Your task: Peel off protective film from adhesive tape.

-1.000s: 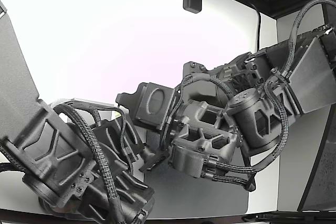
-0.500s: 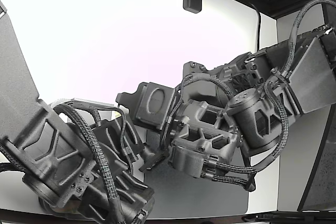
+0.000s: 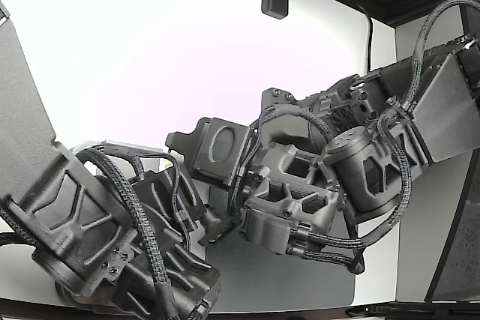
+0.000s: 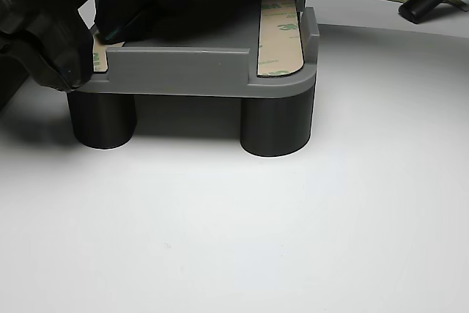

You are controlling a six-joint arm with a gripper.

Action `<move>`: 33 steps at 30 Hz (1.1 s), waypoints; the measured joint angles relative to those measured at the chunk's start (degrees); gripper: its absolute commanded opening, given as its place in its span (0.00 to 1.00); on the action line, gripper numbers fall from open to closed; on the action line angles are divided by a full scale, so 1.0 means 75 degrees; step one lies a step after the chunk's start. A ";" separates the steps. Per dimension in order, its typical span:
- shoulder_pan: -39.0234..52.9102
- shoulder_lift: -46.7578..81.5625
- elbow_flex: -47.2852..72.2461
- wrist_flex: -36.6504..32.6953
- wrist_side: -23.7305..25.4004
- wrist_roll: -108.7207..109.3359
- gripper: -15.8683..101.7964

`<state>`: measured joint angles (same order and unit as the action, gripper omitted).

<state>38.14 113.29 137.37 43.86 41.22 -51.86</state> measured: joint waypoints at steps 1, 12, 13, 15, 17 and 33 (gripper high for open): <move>0.0012 -0.0012 -0.0012 0.0000 0.0000 0.0000 0.04; 0.0023 -0.0023 -0.0035 0.0023 0.0012 0.0059 0.04; 0.0023 -0.0023 -0.0035 0.0035 0.0012 0.0059 0.04; 0.0023 -0.0023 -0.0035 0.0047 0.0012 0.0059 0.04; 0.0023 -0.0023 -0.0035 0.0047 0.0035 0.0023 0.04; 0.0047 -0.0094 -0.0105 0.0082 0.0059 0.0059 0.04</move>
